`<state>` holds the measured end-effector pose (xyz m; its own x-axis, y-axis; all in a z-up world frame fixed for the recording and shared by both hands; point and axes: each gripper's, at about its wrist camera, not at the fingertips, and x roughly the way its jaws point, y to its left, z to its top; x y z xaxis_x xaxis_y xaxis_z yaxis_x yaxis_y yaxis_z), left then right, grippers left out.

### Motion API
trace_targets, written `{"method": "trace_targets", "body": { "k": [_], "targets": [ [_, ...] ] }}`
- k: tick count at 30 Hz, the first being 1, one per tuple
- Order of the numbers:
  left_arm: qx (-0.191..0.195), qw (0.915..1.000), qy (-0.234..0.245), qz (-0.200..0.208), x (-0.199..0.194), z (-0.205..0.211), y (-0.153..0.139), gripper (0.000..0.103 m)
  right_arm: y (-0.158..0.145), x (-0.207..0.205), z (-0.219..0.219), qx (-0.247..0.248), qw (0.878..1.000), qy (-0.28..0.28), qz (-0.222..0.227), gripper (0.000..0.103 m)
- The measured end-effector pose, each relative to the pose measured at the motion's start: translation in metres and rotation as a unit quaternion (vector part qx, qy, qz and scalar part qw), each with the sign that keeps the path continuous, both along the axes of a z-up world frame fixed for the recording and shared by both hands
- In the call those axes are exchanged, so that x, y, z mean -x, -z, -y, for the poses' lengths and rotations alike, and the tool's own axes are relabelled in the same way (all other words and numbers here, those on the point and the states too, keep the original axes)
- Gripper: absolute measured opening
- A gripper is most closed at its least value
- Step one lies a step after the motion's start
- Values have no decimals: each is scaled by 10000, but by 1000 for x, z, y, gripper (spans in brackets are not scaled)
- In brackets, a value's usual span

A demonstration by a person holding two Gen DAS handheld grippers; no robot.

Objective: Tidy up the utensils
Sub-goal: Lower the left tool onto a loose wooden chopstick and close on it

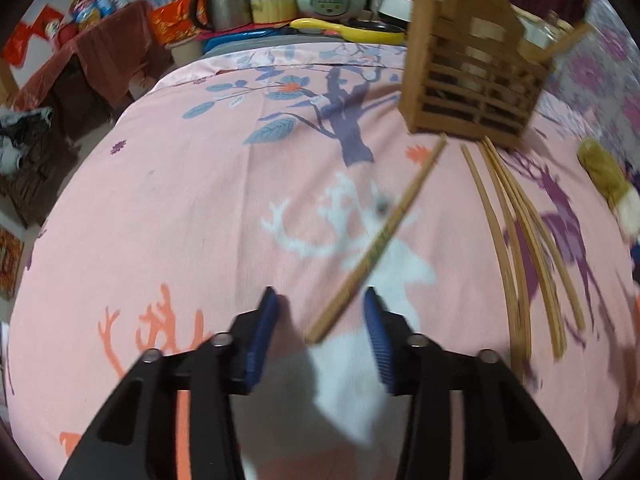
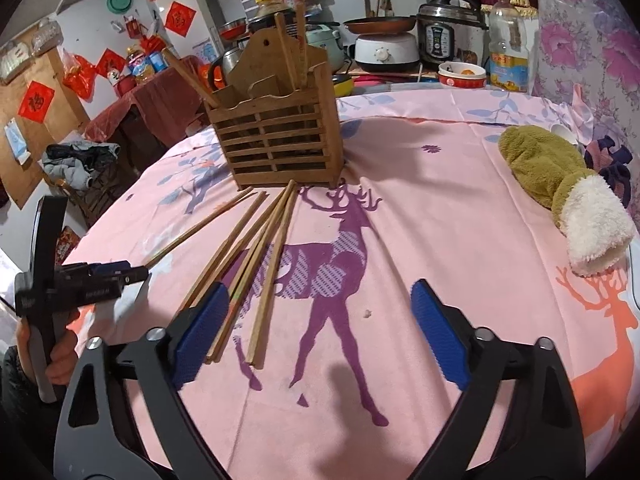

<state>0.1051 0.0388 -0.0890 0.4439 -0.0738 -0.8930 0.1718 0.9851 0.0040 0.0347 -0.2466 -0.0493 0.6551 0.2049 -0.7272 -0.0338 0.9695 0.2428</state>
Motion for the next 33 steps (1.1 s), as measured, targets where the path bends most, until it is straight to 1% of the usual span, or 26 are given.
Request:
{"method": "trace_targets", "body": {
  "k": [1, 2, 3, 4, 5, 6, 7, 9, 10, 12, 15, 16, 18, 19, 20, 22, 24, 25, 27, 30, 33],
  "targets": [
    [20, 10000, 53, 6, 3, 2, 0, 30, 1, 0, -2, -4, 10000, -52, -17, 78],
    [41, 9999, 124, 18, 8, 5, -1, 24, 1, 0, -5, -7, 9999, -112, -41, 73],
    [45, 9998, 200, 41, 12, 10, -2, 21, 2, -1, -8, -7, 9998, -175, -70, 68],
    [139, 9995, 298, 0, 12, 15, -1, 12, 4, -1, -12, 1, 9997, -243, -104, 66],
    [260, 9989, 391, -38, 12, 19, -1, 10, 6, -1, -16, 20, 9994, -322, -141, 62],
    [372, 9982, 465, -92, 10, 24, -1, 9, 7, -1, -19, 33, 9992, -364, -158, 60],
    [369, 9979, 518, -90, 11, 30, -1, 9, 8, -1, -23, 70, 9988, -439, -190, 60],
    [218, 9984, 520, 9, 11, 38, 0, 9, 10, 1, -30, 138, 9983, -532, -215, 60],
    [204, 9985, 516, 30, 11, 39, 1, 10, 11, 2, -32, 160, 9980, -566, -220, 60],
    [302, 9983, 496, 3, 11, 36, 1, 10, 12, 5, -38, 207, 9972, -675, -241, 58],
    [451, 9979, 454, -71, 8, 30, 1, 17, 17, 10, -45, 298, 9955, -837, -328, 50],
    [529, 9975, 451, -102, 7, 28, 1, 22, 20, 12, -49, 371, 9944, -910, -380, 49],
    [558, 9973, 455, -115, 7, 28, 0, 35, 26, 16, -57, 575, 9921, -1019, -441, 42],
    [505, 9977, 444, -100, 8, 28, 0, 45, 28, 18, -61, 713, 9908, -1056, -454, 41],
    [412, 9982, 430, -80, 9, 29, 1, 52, 30, 19, -65, 817, 9896, -1087, -461, 39],
    [317, 9985, 444, -66, 9, 31, 2, 52, 33, 19, -68, 913, 9880, -1142, -499, 35],
    [301, 9985, 447, -64, 10, 31, 2, 53, 34, 18, -68, 934, 9874, -1166, -525, 26],
    [294, 9986, 444, -64, 10, 31, 2, 53, 34, 18, -68, 938, 9874, -1158, -537, 23],
    [286, 9986, 441, -65, 10, 30, 2, 53, 35, 16, -66, 923, 9877, -1115, -588, 10],
    [230, 9988, 440, -49, 15, 26, 1, 53, 35, 14, -58, 1009, 9889, -914, -600, 7],
    [277, 9987, 428, -59, 19, 20, 0, 52, 36, 11, -44, 854, 9912, -727, -706, 7]
  ]
}}
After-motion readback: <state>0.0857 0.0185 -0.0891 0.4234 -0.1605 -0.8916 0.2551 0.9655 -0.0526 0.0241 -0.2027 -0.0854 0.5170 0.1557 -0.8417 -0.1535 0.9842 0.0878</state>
